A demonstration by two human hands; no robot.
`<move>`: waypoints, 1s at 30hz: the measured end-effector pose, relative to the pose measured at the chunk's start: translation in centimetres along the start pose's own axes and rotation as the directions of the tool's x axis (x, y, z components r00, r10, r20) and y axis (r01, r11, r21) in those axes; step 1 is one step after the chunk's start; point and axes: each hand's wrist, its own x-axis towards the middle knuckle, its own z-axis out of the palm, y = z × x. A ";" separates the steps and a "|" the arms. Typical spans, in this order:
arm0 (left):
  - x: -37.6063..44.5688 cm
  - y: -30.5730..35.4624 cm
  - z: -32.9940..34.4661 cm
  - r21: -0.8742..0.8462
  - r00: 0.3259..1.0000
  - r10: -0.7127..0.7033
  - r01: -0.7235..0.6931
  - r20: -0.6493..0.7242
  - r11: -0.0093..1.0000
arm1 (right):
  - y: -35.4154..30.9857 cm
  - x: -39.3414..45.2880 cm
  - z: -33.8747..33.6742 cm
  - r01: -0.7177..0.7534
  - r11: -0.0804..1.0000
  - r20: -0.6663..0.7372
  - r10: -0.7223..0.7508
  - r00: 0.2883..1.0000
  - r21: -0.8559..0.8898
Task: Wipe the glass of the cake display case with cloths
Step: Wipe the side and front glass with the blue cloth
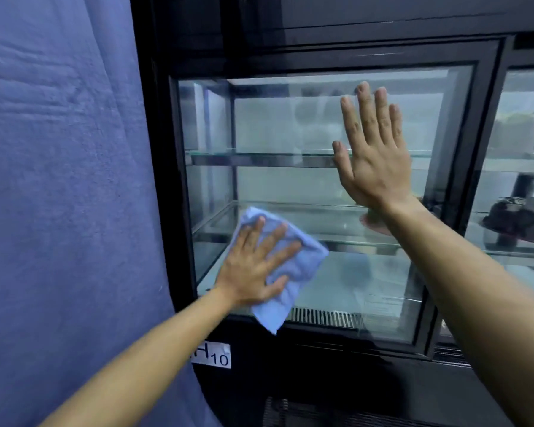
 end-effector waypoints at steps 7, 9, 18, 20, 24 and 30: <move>-2.2 -5.4 -1.2 -0.024 0.791 0.560 -0.573 0.247 0.819 | 0.2 0.0 -0.1 0.032 0.999 0.012 -0.031 0.999 -0.011; 3.3 -10.9 -3.5 0.021 0.877 0.448 -0.458 0.171 0.889 | 0.2 0.0 -0.1 0.021 1.000 0.006 -0.021 1.000 -0.013; 11.6 -11.8 -5.4 0.088 0.969 -0.237 0.242 -0.069 0.966 | -0.1 -0.2 0.0 0.006 0.999 -0.006 -0.006 1.000 -0.041; 6.4 -6.1 -2.6 0.031 0.993 -0.114 0.115 -0.024 0.993 | -0.2 -0.1 0.0 0.003 0.999 -0.004 -0.004 1.000 -0.036; -5.2 1.3 0.3 -0.043 0.971 -0.182 0.191 0.154 0.981 | -0.2 -0.1 -0.3 0.000 0.999 0.019 0.001 1.000 -0.038; 3.8 -8.1 -3.6 -0.114 0.720 -0.689 0.680 -0.083 0.724 | -0.3 0.0 -0.4 -0.004 1.000 0.043 0.005 0.999 -0.028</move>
